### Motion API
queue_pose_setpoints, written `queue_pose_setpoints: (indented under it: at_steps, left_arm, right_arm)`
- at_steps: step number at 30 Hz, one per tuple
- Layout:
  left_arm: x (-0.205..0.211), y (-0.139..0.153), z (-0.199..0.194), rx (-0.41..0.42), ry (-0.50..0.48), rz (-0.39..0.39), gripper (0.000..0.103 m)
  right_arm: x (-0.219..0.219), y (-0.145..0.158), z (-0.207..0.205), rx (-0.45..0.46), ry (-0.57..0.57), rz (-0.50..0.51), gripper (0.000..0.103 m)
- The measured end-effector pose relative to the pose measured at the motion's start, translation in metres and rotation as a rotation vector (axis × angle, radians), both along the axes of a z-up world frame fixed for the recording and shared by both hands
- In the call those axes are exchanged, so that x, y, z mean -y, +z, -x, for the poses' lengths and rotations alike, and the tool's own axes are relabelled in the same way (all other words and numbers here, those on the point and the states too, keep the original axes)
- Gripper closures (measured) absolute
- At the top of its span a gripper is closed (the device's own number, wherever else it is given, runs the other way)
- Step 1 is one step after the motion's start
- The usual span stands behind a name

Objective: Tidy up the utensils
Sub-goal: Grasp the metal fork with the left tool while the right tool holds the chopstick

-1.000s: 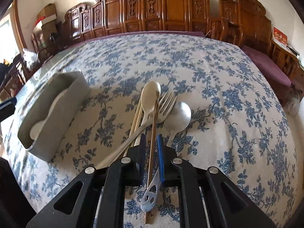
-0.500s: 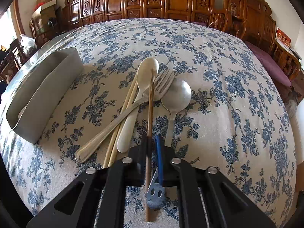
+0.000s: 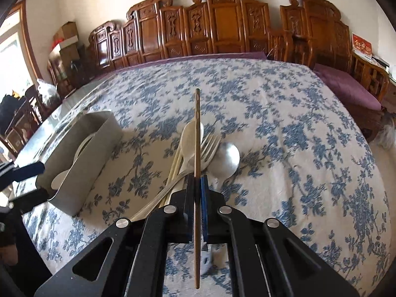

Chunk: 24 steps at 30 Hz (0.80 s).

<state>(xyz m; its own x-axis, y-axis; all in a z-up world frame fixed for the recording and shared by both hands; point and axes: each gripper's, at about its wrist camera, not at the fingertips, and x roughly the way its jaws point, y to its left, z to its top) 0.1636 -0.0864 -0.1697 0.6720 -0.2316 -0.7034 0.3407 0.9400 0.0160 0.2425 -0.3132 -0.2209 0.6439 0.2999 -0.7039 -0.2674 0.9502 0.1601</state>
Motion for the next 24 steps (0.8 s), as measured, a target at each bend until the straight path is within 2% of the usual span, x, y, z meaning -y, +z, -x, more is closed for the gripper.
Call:
queue_pose_setpoints:
  at_steps: [9,14,16,21,24]
  left_arm:
    - [0.04,-0.015,-0.022,-0.046,-0.051,-0.036,0.054]
    - [0.065,-0.03,-0.047,-0.098,-0.089,-0.043,0.064]
    - [0.076,-0.039,-0.056,-0.128,-0.109,-0.048,0.073]
    - [0.09,-0.057,-0.071,-0.165,-0.119,-0.085,0.082]
    - [0.092,-0.065,-0.081,-0.195,-0.107,-0.083,0.083]
  right_arm:
    - [0.03,-0.014,-0.016,-0.042,-0.073,0.041,0.097]
    - [0.04,-0.02,-0.02,-0.06,-0.099,0.033,0.097]
    - [0.041,-0.02,-0.02,-0.06,-0.1,0.025,0.097]
    - [0.042,-0.018,-0.02,-0.056,-0.098,0.009,0.097]
    - [0.042,-0.017,-0.021,-0.054,-0.098,-0.005,0.097]
